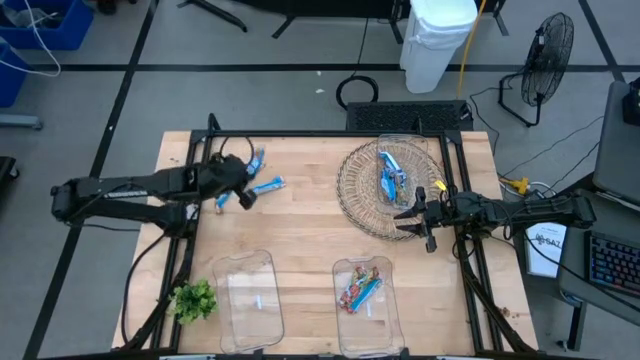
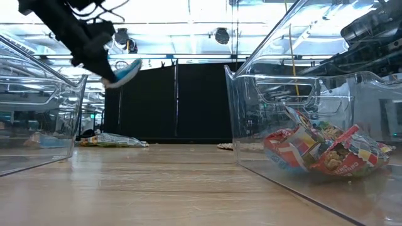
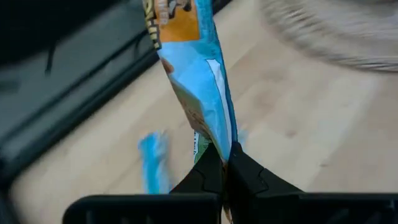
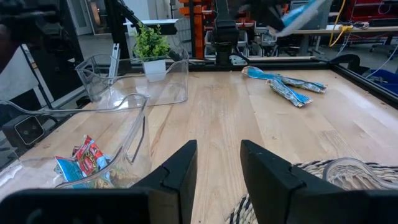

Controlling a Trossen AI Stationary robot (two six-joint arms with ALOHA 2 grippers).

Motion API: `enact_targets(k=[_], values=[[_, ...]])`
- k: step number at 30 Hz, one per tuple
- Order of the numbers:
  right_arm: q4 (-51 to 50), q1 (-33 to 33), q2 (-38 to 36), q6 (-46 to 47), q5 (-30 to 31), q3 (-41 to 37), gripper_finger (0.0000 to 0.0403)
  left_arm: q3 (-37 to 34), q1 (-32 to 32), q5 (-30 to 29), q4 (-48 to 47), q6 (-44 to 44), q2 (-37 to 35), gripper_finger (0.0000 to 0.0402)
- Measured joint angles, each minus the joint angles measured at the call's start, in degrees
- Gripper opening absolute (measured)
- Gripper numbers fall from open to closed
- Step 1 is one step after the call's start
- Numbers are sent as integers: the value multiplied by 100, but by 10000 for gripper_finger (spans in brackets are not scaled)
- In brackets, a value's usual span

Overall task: Pick and place Granola Bars by type
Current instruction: Put the orange granola bar into the bottom left transparent bin

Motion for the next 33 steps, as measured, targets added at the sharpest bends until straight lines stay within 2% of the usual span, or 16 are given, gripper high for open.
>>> enact_targets(k=[6,15,19,24,29,33], values=[[0,-1,-2,0,0,0,114,-676,-1017,170,1571,632,-392,5],[0,-1,0,0,0,0,114,-2049,-2278,767,3966,736,-886,5],[1,-1,-2,0,1,0,114,-2322,-2736,838,4600,1156,-1387,5],[0,1,-1,0,0,0,114,-2390,-3068,509,4384,1613,-2275,5],[0,1,-2,0,0,0,114,-2395,-3115,-1,3423,1556,-3308,5],[0,0,-2,0,0,0,114,-2395,-3113,-88,3127,1526,-4052,5]])
